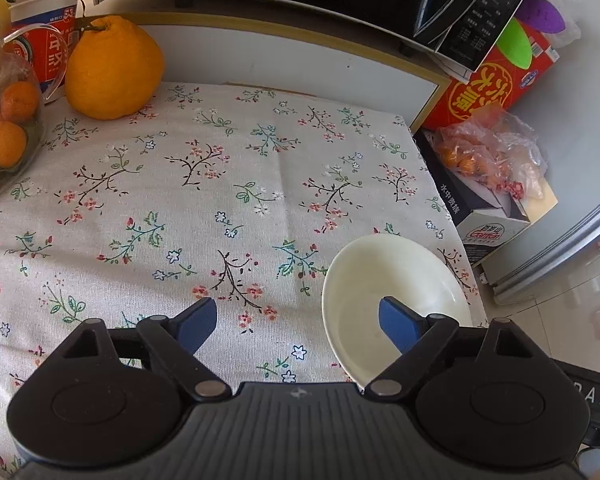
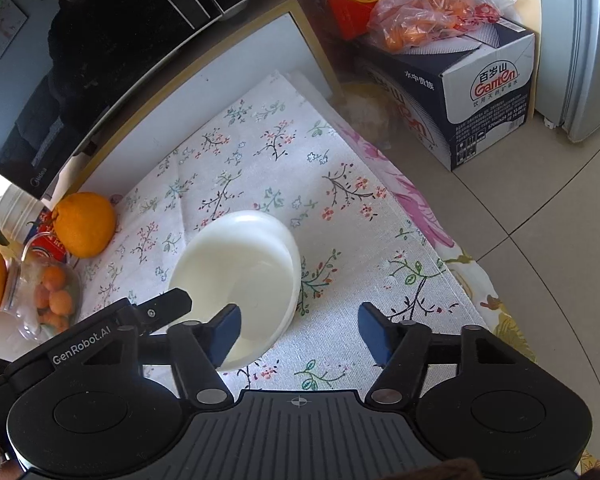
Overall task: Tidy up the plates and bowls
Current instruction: 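Close both tools on the rim of the nested cream bowls, then lift the nested bowls with both tools and carry them toward the plate stack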
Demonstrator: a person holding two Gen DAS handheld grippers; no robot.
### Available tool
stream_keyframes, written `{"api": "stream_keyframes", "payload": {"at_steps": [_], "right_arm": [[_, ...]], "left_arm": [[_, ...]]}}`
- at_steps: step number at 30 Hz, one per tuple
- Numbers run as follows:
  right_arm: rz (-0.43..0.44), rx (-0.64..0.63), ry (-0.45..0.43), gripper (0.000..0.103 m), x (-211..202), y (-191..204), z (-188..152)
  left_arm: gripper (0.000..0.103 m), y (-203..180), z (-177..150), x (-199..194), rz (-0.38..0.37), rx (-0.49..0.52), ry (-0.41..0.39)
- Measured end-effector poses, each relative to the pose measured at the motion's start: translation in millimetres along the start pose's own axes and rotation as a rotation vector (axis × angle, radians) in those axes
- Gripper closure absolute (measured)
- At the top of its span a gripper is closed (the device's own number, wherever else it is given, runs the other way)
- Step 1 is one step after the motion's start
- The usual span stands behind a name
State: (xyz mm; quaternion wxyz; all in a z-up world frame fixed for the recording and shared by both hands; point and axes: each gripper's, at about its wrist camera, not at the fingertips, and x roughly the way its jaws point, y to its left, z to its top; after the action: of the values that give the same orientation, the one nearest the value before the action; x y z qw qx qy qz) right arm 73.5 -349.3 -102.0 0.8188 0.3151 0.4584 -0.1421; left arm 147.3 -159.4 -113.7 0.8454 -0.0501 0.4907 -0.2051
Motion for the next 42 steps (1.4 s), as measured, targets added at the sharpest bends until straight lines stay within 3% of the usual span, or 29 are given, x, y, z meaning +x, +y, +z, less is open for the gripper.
{"api": "stream_keyframes", "payload": {"at_steps": [1, 4, 7, 10, 12, 13, 20, 42], "right_arm": [[-0.003, -0.001, 0.005, 0.059, 2.3, 0.2, 0.2], [-0.007, -0.007, 0.012, 0.071, 8.7, 2.3, 0.2], [-0.020, -0.022, 0.018, 0.080, 15.3, 5.1, -0.3], [-0.020, -0.032, 0.023, 0.090, 20.3, 8.4, -0.8], [-0.015, -0.043, 0.022, 0.093, 19.8, 11.7, -2.0], [-0.014, -0.053, 0.017, 0.093, 18.1, 13.8, -2.7], [0.001, -0.072, -0.019, 0.093, 6.7, 17.5, -1.4], [0.040, -0.142, -0.085, 0.091, -29.5, 40.4, -20.7]], "left_arm": [[0.023, 0.0, 0.5, 0.8, -0.002, 0.000, -0.001], [0.037, 0.2, 1.3, 4.2, -0.010, 0.000, 0.005], [0.050, 0.9, -0.1, 8.5, -0.026, -0.001, 0.010], [0.070, 1.8, -3.0, 13.2, -0.046, -0.002, 0.030], [0.086, 0.1, -4.7, 13.9, -0.063, 0.004, 0.036], [0.089, -1.7, -5.1, 12.8, -0.068, 0.010, 0.037], [0.094, -10.8, -6.7, -4.1, -0.062, 0.047, -0.007], [0.094, -10.1, -18.1, -52.5, -0.047, 0.055, -0.060]]}}
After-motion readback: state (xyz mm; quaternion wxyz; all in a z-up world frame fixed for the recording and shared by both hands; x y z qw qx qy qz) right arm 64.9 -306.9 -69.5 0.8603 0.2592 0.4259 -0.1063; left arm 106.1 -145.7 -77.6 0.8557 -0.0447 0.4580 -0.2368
